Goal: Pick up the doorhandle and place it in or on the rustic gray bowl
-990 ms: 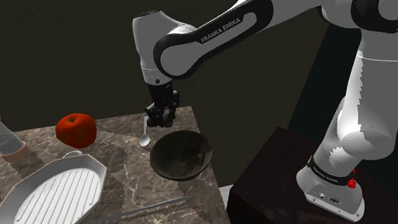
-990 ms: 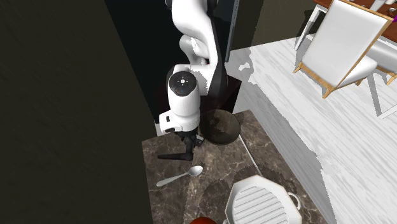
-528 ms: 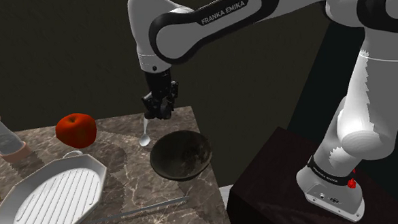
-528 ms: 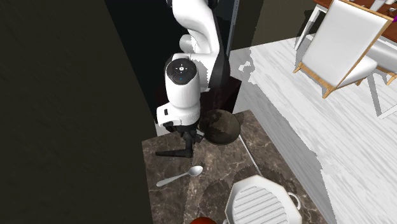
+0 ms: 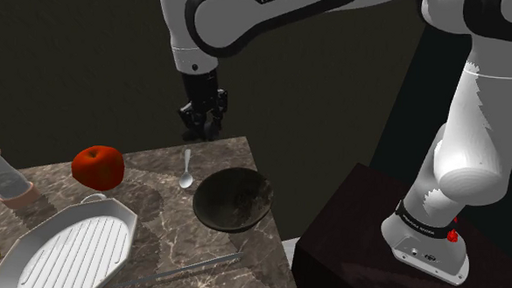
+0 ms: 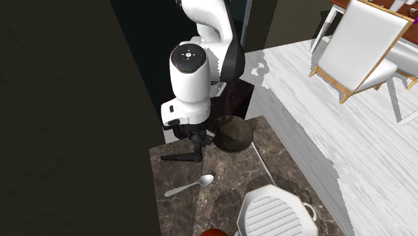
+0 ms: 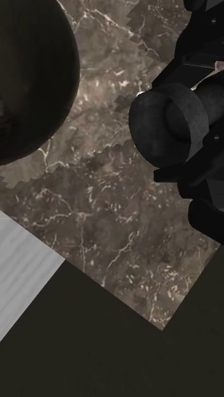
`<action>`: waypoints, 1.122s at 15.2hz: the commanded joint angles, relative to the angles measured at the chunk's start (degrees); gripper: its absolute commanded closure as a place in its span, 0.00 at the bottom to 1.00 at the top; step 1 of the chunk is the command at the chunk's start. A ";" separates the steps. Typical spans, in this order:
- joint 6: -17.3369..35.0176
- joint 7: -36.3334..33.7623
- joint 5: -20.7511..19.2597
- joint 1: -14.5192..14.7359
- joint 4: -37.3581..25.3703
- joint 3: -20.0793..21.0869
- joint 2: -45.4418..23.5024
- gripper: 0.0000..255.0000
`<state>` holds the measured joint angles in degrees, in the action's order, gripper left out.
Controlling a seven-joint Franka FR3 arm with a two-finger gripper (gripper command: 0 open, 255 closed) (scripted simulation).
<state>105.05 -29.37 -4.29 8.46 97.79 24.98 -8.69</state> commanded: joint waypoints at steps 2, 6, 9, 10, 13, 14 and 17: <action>-2.32 0.06 0.18 0.04 -1.99 0.08 0.35 1.00; -1.41 -2.01 1.98 1.07 2.87 1.33 4.67 1.00; -0.71 -4.20 3.80 2.32 7.10 2.65 8.59 1.00; -0.55 -4.96 4.41 2.77 8.36 3.12 9.82 1.00; -0.23 -7.36 6.21 4.25 11.67 4.60 13.24 1.00; -0.17 -8.20 6.81 4.78 12.63 5.11 14.30 1.00; -0.15 -10.86 8.55 6.46 15.10 6.73 17.19 1.00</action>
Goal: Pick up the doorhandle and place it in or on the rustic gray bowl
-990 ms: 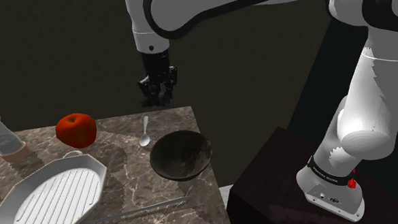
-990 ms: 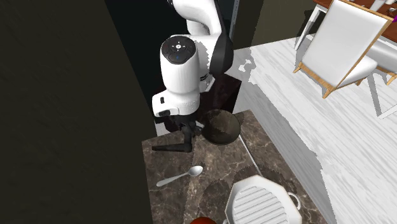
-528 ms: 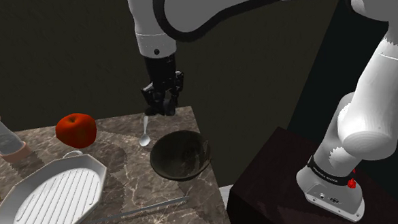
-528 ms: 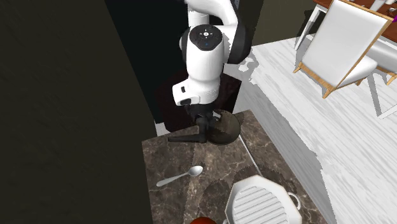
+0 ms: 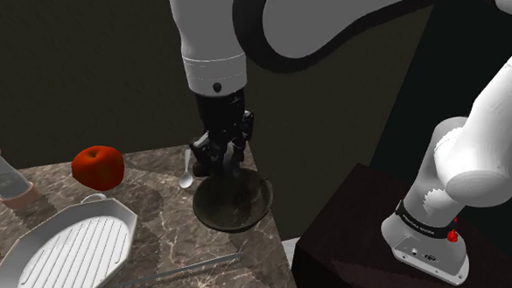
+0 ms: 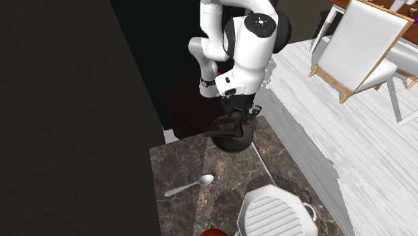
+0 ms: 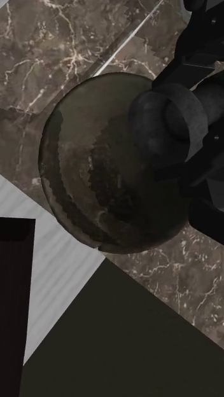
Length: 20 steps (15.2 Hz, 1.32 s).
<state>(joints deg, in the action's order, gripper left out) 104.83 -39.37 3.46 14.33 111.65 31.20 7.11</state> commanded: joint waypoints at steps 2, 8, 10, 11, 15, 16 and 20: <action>-0.02 -3.11 2.12 1.95 2.74 1.89 3.36 1.00; 4.60 -3.32 1.94 2.07 6.77 2.30 2.69 1.00; 6.14 -3.44 1.82 2.10 8.01 2.46 2.34 1.00; 6.92 -3.51 1.74 2.11 8.61 2.54 2.15 1.00; 10.02 -3.86 1.35 2.15 10.91 2.88 1.22 1.00; 10.98 -3.99 1.20 2.15 11.58 2.98 0.88 1.00; 10.98 -3.99 1.20 2.16 11.58 2.98 0.88 1.00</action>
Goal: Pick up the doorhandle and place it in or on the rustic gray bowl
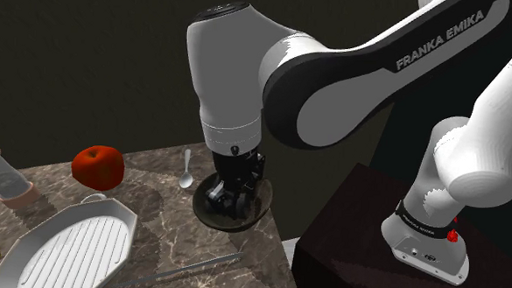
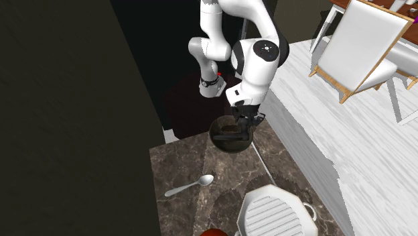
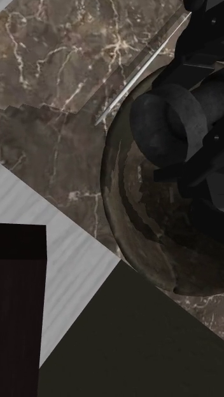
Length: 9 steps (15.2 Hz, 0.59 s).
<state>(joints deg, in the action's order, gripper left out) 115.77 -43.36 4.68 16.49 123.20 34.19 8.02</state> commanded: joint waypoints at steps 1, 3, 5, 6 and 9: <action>0.05 0.00 -0.01 -0.01 0.02 0.00 -0.03 1.00; 0.05 0.00 -0.01 -0.01 0.02 0.00 -0.03 1.00; 0.05 0.00 -0.01 -0.01 0.02 0.00 -0.02 0.00; 0.04 0.00 -0.01 -0.01 0.02 0.00 -0.02 0.00; 0.04 0.00 -0.01 -0.01 0.02 0.00 -0.03 0.00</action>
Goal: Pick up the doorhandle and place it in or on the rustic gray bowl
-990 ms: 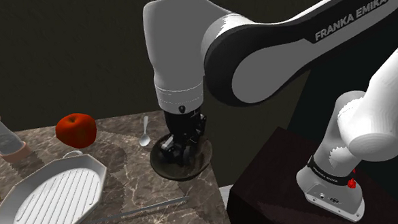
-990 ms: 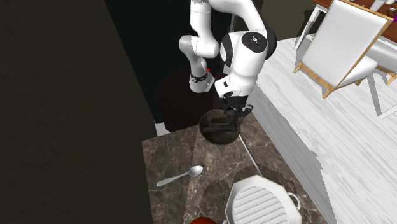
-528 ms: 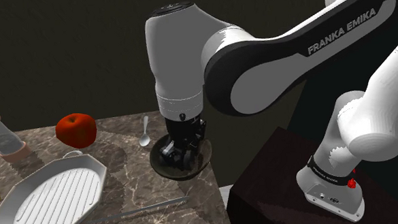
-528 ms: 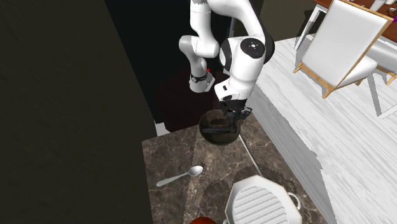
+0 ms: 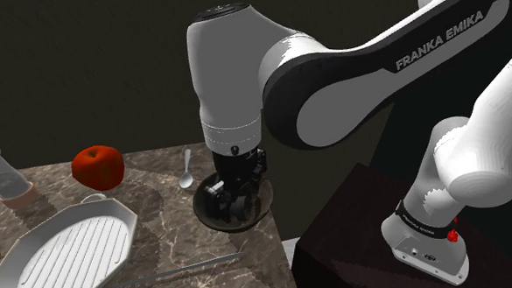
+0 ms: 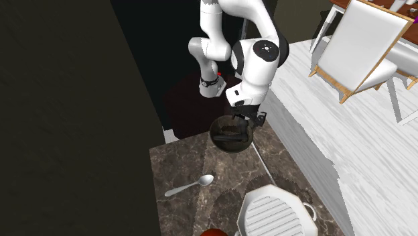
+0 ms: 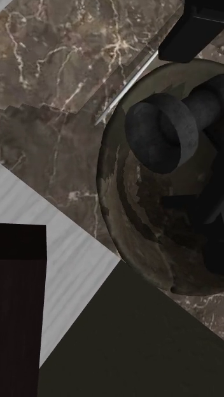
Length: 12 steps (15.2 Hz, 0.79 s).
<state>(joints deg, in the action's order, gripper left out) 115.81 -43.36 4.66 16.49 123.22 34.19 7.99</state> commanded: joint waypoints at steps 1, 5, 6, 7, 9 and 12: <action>0.00 0.00 0.00 0.00 0.00 0.00 0.00 0.00; -7.34 0.66 0.73 -0.12 -5.72 -0.71 1.86 0.00; -7.34 0.66 0.73 -0.12 -5.72 -0.71 1.86 0.00; -7.34 0.66 0.74 -0.12 -5.72 -0.71 1.86 0.00; -7.34 0.66 0.73 -0.12 -5.72 -0.71 1.86 0.00; -7.34 0.66 0.73 -0.12 -5.72 -0.71 1.86 0.00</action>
<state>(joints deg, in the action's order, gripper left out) 108.49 -42.70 5.40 16.37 117.51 33.47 9.85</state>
